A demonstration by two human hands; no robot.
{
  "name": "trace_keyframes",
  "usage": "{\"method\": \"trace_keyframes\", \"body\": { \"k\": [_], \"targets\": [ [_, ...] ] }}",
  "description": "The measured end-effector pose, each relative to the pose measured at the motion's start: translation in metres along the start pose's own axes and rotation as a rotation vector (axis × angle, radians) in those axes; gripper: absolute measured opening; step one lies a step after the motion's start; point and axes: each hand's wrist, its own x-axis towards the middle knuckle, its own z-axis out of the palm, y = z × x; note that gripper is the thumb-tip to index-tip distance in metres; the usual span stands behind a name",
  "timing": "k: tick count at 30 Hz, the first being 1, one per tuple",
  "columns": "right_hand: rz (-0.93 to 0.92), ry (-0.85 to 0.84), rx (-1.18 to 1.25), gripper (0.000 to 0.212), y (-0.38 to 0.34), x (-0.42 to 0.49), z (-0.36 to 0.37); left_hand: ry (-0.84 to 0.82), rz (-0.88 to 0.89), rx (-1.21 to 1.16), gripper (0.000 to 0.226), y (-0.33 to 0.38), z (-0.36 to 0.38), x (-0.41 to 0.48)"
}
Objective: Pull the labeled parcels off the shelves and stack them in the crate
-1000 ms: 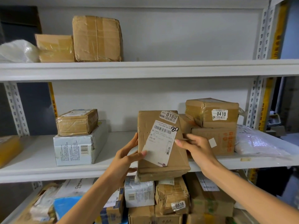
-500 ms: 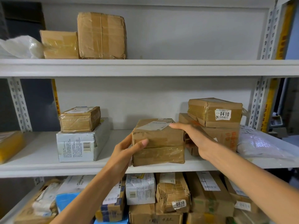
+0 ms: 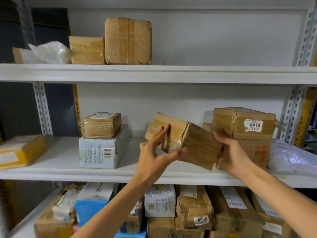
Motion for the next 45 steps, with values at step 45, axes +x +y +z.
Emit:
{"method": "trace_keyframes", "body": {
  "k": [45],
  "targets": [
    [-0.369, -0.093, -0.773, 0.050, 0.092, 0.093, 0.048, 0.085, -0.236, -0.171, 0.061, -0.117, -0.069, 0.055]
  ]
}}
